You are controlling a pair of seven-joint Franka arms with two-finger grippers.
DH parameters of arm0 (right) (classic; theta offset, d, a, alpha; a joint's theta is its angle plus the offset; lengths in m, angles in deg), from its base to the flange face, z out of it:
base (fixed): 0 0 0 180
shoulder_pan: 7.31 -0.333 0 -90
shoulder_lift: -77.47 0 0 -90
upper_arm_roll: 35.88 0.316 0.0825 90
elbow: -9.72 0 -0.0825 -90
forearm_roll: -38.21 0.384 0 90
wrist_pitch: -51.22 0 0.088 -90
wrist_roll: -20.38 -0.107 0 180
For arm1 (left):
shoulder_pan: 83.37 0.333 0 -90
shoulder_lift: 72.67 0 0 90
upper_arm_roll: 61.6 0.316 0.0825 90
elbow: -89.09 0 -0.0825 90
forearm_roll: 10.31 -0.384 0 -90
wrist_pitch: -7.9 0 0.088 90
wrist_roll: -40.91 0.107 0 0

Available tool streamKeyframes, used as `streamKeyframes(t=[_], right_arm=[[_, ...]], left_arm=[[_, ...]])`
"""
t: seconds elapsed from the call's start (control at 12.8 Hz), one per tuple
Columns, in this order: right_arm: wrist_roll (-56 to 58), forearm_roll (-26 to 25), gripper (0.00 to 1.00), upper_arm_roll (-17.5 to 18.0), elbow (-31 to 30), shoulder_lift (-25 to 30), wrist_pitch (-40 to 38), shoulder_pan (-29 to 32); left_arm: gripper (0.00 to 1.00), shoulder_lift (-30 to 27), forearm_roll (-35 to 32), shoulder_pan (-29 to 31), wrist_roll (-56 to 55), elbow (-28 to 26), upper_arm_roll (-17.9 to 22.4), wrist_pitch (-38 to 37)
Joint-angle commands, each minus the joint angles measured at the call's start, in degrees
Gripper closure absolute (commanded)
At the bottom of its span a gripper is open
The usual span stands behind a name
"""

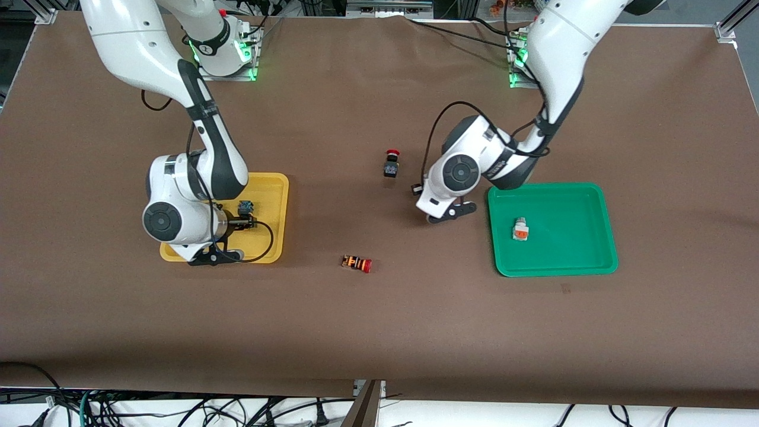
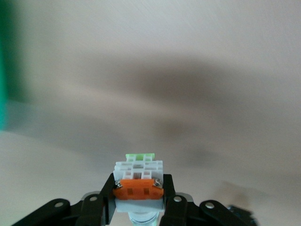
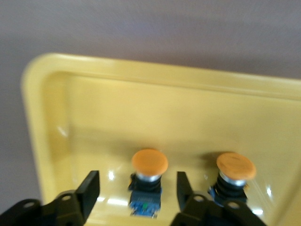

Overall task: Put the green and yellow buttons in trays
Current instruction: 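Place the yellow button in the yellow tray while the left gripper carries the switch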

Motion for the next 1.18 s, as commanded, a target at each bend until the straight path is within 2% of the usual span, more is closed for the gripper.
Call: streamKeyframes(t=[0.0,0.16,0.31,0.39,0.55,0.63,0.71,0.78,0.86,1.02,1.1], right_arm=[[0.67,0.0,0.0,-1.91,8.33,3.2,-11.45,0.52],[0.49,-0.52,0.0,-2.62,13.61,4.78,-18.76,0.6],[-0.3,-1.75,0.0,-2.1,12.5,10.65,-20.19,1.3],[-0.38,-3.59,0.0,-0.45,9.97,15.2,-20.46,1.83],[-0.21,-5.97,0.0,5.08,6.79,21.55,-20.9,6.47],[0.49,-8.15,0.0,6.76,5.82,24.01,-22.73,8.23],[0.41,-10.26,0.0,7.56,5.38,26.74,-24.75,9.29],[0.58,-10.46,0.0,8.0,4.94,29.64,-25.46,10.87],[0.76,-10.37,0.0,9.23,3.37,32.19,-26.17,12.63],[0.49,-10.64,0.0,11.78,2.39,34.84,-27.57,15.97],[0.67,-10.55,0.0,11.87,2.38,34.68,-28.45,16.42]], left_arm=[[1.0,-3.92,-5.84,6.9,12.47,1.62,-0.13,-8.88],[1.0,-4.01,-13.05,13.05,23.46,1.63,-0.13,-9.17],[1.0,-2.96,-17.11,18.76,32.96,1.37,-0.13,-8.04],[1.0,-2.09,-17.56,21.4,37.18,0.93,-0.05,-5.51],[1.0,1.07,-17.92,25.97,44.22,0.4,-0.05,0.73],[0.98,2.48,-17.92,26.69,45.3,0.31,-0.05,3.2],[0.91,3.54,-17.92,26.61,45.22,0.05,0.13,5.14],[0.69,3.98,-17.92,26.7,45.22,-0.13,0.04,6.11],[0.01,3.9,-17.92,26.7,45.13,-0.04,0.13,6.21],[0.0,1.89,-17.04,27.49,45.22,0.66,-0.22,5.77],[0.0,-0.47,-16.08,27.49,45.05,0.75,-0.66,5.51]])
